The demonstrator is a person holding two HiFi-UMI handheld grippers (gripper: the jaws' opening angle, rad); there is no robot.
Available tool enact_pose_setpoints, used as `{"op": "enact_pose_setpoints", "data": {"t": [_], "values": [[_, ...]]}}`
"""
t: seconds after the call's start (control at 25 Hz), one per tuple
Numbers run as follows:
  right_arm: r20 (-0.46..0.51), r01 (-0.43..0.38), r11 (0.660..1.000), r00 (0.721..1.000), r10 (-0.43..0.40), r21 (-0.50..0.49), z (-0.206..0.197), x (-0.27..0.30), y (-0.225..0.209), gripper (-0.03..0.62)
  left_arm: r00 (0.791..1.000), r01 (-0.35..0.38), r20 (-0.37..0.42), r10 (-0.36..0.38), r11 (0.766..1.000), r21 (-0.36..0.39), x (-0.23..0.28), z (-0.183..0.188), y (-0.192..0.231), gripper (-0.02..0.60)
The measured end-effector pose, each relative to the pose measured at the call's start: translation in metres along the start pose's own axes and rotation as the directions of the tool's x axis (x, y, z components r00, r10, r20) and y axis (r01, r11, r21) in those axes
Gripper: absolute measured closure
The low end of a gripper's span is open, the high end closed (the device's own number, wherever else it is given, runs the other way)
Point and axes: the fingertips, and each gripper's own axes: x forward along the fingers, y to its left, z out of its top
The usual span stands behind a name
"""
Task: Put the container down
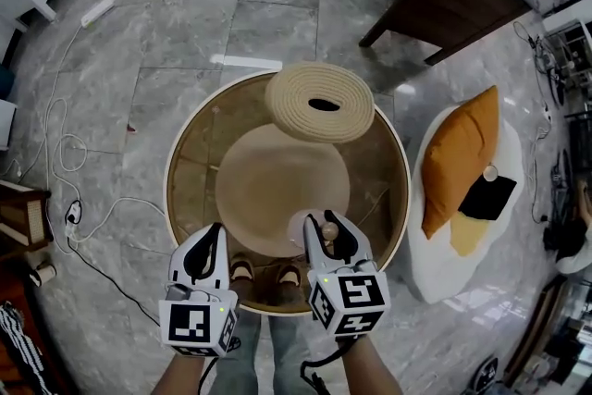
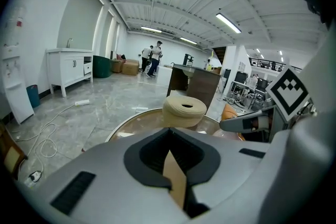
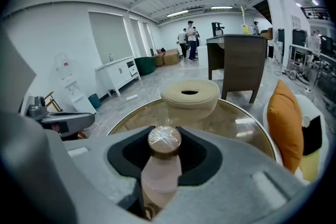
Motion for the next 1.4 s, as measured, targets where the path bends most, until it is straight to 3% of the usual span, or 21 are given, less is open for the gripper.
{"op": "enact_pose_setpoints", "data": {"t": [0.44, 1.4], "values": [[-0.066, -0.003, 0.997, 0.998, -0.003, -0.082, -0.012, 0.040, 0.002, 0.468, 0.999, -0.038, -0.022, 0.037, 0.998, -0.043, 0.000, -0.017, 0.021, 0.578], [-0.122, 0.000, 0.991, 0.992, -0.017, -0.132, -0.025, 0.068, 0.000, 0.468, 0.998, -0.055, -0.032, 0.053, 0.996, -0.072, -0.001, -0.035, 0.024, 0.578]]}}
